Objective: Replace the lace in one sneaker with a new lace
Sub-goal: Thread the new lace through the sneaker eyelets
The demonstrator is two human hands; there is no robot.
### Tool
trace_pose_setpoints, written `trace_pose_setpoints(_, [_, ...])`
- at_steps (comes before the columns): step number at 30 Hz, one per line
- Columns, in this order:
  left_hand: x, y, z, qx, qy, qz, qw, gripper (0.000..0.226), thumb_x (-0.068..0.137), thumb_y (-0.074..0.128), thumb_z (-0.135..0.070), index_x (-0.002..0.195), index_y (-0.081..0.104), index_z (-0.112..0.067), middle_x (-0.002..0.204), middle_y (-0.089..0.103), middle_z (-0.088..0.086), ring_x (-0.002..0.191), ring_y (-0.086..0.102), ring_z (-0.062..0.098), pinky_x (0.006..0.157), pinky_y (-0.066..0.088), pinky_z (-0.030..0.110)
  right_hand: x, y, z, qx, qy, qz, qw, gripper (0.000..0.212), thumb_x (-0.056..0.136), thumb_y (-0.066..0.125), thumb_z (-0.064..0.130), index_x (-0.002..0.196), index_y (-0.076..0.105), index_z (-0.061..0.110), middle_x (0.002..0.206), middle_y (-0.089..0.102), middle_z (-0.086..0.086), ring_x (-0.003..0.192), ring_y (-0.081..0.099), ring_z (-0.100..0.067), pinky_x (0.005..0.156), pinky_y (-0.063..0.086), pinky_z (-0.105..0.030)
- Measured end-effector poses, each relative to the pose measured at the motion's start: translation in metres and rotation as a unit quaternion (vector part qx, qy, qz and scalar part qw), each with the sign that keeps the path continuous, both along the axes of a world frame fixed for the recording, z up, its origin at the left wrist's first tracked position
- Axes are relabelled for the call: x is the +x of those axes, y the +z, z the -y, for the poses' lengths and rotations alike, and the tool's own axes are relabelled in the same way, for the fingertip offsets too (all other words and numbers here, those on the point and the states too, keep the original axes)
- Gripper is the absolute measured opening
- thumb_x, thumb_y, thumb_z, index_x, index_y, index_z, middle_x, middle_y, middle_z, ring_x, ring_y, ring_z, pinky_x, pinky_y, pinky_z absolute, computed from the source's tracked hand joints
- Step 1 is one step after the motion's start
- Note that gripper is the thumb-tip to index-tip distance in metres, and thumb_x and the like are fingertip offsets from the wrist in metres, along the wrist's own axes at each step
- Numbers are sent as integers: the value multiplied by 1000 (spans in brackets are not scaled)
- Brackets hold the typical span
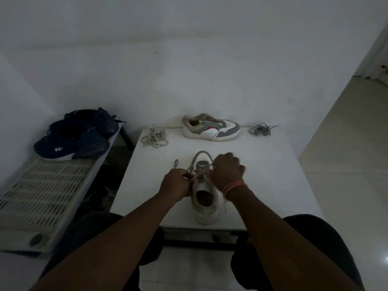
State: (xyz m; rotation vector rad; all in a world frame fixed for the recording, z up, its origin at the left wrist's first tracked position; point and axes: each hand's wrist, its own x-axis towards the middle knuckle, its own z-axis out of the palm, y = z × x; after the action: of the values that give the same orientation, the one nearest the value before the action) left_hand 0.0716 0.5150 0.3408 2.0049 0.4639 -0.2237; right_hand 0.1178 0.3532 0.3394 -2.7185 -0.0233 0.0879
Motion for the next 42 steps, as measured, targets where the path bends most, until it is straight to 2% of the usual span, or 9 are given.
trace_pose_setpoints(3, [6, -6, -2, -10, 9, -4, 1000, 4, 87, 75, -7, 87, 73, -9, 83, 73, 21, 71, 75, 36, 67, 64, 50, 29, 3, 42, 142, -238, -47, 960, 39, 95, 46, 25, 128, 58, 8, 131, 53, -18, 122, 53, -37, 99, 45, -44])
trace_pose_setpoints(6, [8, -12, -6, -14, -2, -15, 1000, 10, 91, 71, -5, 83, 69, -10, 82, 72, 20, 68, 74, 33, 69, 64, 49, 37, -1, 66, 145, -314, -55, 937, 38, 96, 45, 22, 128, 57, 5, 134, 53, -19, 126, 51, -39, 102, 43, -44])
trace_pose_setpoints(11, [17, -10, -4, -1, -38, -33, 999, 4, 91, 69, -4, 87, 70, -6, 81, 74, 18, 69, 75, 30, 68, 64, 44, -13, -1, 20, 65, -67, 97, 991, 32, 95, 54, 30, 127, 58, 29, 136, 48, -8, 123, 47, -34, 99, 43, -48])
trace_pose_setpoints(16, [18, -8, -3, 0, -56, -35, 998, 7, 89, 68, -3, 89, 72, -9, 81, 75, 15, 68, 76, 27, 67, 64, 45, -28, -18, -16, -104, 130, 76, 983, 38, 88, 62, 32, 125, 59, 27, 139, 47, -3, 131, 38, -30, 104, 35, -47])
trace_pose_setpoints(23, [23, -3, -9, -18, -54, -88, 994, 7, 87, 66, -3, 91, 71, -1, 83, 74, 20, 74, 76, 33, 70, 64, 48, 4, -9, 19, 237, -169, 63, 955, 7, 87, 60, 31, 85, 60, 24, 97, 68, -4, 94, 63, -29, 86, 52, -43])
trace_pose_setpoints(26, [31, -2, -6, 42, -101, -95, 989, 27, 75, 73, -23, 91, 70, -2, 80, 75, 16, 78, 76, 32, 74, 64, 46, 13, -4, 38, 178, -154, 1, 972, 6, 88, 65, 30, 87, 66, 24, 102, 70, -4, 98, 64, -26, 88, 51, -38])
trace_pose_setpoints(31, [35, 7, 9, 174, -118, -2, 978, 37, 87, 70, -44, 107, 65, -13, 98, 68, 2, 93, 65, 22, 71, 45, 29, 0, 2, 22, 141, -41, -76, 986, 51, 85, 75, 39, 128, 56, 18, 122, 50, -4, 100, 57, -19, 88, 46, -28])
trace_pose_setpoints(37, [37, -7, 12, 228, -125, 72, 963, 15, 92, 65, -20, 106, 67, -16, 107, 71, 4, 100, 67, 22, 78, 51, 32, -19, -14, -10, 61, 58, -21, 996, 18, 92, 64, 37, 99, 59, 21, 95, 63, 0, 84, 60, -17, 77, 53, -34])
trace_pose_setpoints(42, [37, -11, -1, 269, -171, 77, 945, 15, 92, 61, -15, 106, 58, -18, 101, 68, 6, 98, 63, 29, 78, 46, 36, -5, -19, 9, 129, -36, -22, 991, 12, 88, 71, 31, 82, 68, 22, 79, 68, 4, 76, 63, -13, 76, 56, -33])
